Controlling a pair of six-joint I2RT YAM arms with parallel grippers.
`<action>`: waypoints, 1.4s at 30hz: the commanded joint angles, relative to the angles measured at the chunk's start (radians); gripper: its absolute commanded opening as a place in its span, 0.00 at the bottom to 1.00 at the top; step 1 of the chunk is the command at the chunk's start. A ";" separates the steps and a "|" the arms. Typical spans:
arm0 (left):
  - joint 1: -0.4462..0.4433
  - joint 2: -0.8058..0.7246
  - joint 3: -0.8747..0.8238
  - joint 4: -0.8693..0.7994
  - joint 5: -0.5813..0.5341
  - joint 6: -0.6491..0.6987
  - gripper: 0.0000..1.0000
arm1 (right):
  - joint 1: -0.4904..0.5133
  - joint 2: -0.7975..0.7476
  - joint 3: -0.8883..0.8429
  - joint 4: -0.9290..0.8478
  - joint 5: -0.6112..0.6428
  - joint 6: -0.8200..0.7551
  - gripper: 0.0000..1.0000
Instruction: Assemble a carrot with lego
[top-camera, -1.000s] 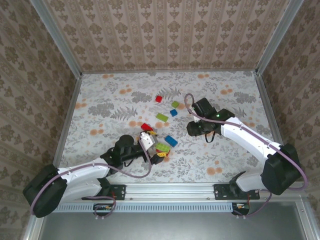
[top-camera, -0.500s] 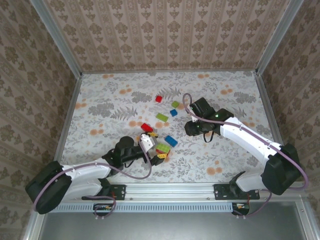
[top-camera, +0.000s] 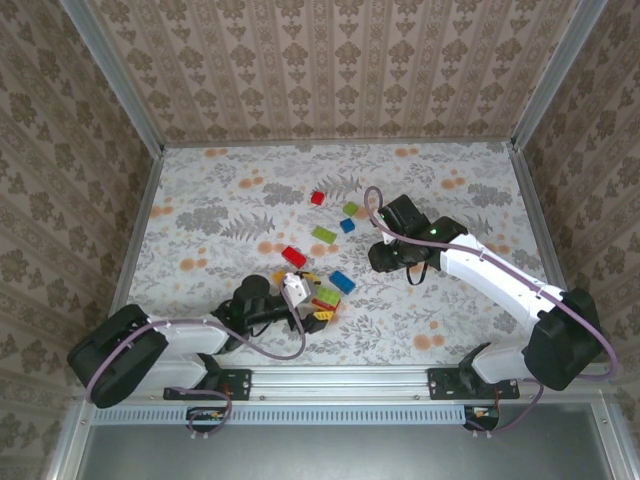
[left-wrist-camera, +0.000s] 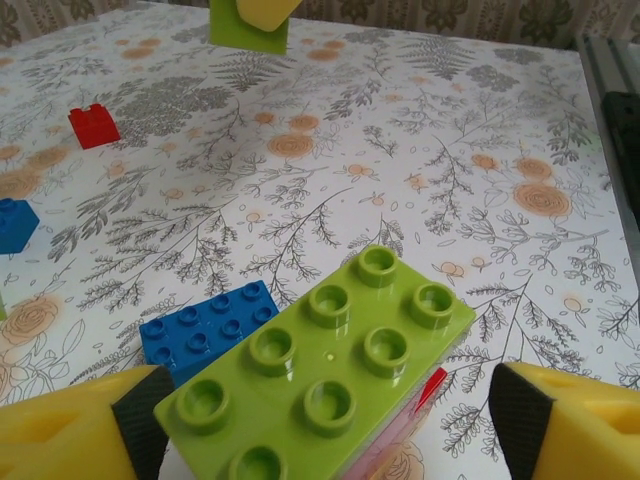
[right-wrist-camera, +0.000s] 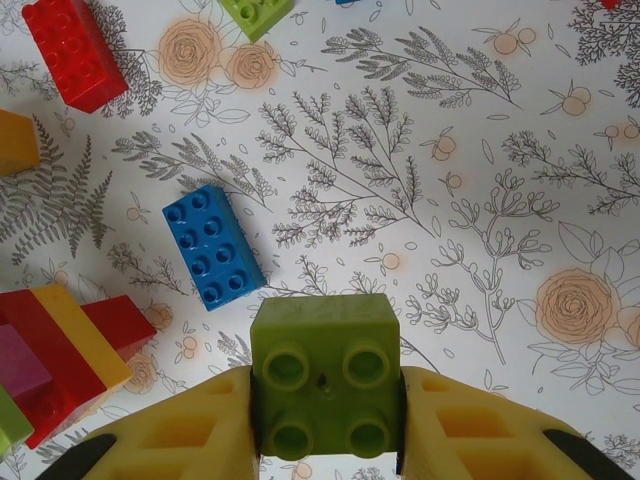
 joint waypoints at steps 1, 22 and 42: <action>0.021 0.027 -0.013 0.091 0.063 -0.010 0.81 | 0.011 0.001 0.040 -0.031 0.018 0.019 0.34; 0.075 0.125 0.001 0.189 0.191 -0.008 0.69 | 0.050 0.023 0.083 -0.064 0.046 0.032 0.34; 0.115 0.202 0.061 0.175 0.355 0.009 0.56 | 0.113 0.105 0.146 -0.122 0.052 0.109 0.32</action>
